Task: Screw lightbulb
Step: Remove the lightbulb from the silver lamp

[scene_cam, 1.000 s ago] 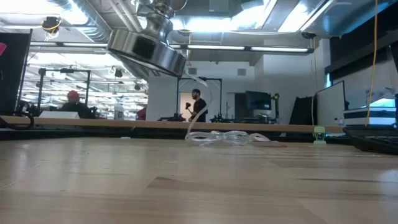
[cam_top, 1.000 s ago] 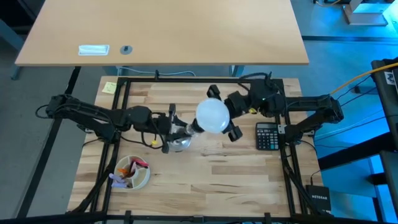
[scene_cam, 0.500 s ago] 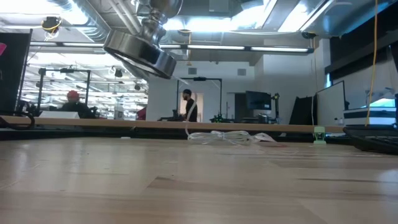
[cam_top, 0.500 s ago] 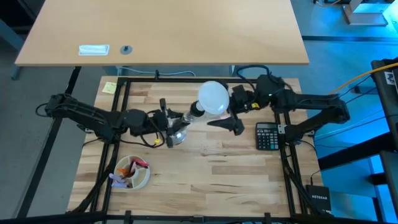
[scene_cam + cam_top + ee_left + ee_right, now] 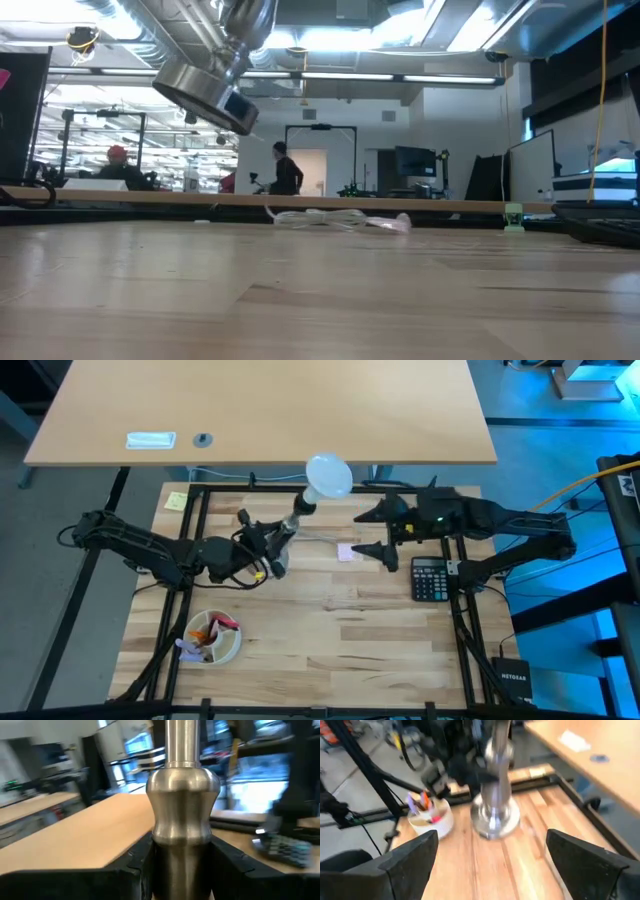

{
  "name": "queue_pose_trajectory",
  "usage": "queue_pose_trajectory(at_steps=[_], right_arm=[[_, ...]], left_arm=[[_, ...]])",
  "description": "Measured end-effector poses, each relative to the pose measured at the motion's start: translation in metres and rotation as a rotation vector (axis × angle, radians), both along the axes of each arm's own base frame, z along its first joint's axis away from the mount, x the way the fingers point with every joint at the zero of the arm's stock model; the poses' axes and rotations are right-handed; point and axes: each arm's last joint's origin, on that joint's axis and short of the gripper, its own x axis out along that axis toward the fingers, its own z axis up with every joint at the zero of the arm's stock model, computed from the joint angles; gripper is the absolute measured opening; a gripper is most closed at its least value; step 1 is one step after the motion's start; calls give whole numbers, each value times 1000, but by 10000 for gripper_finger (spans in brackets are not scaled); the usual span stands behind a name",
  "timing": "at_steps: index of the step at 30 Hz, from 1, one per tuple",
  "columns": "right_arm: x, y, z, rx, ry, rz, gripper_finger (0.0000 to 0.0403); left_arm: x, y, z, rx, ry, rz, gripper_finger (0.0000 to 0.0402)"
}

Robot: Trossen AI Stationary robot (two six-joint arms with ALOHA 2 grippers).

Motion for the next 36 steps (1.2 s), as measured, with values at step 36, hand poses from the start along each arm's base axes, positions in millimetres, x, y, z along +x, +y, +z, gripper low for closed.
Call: queue_pose_trajectory(at_steps=[36], right_arm=[[111, -8, 8, -216, -740, -391, 374]], left_arm=[[-1, 4, -7, 28, 69, 136, 124]])
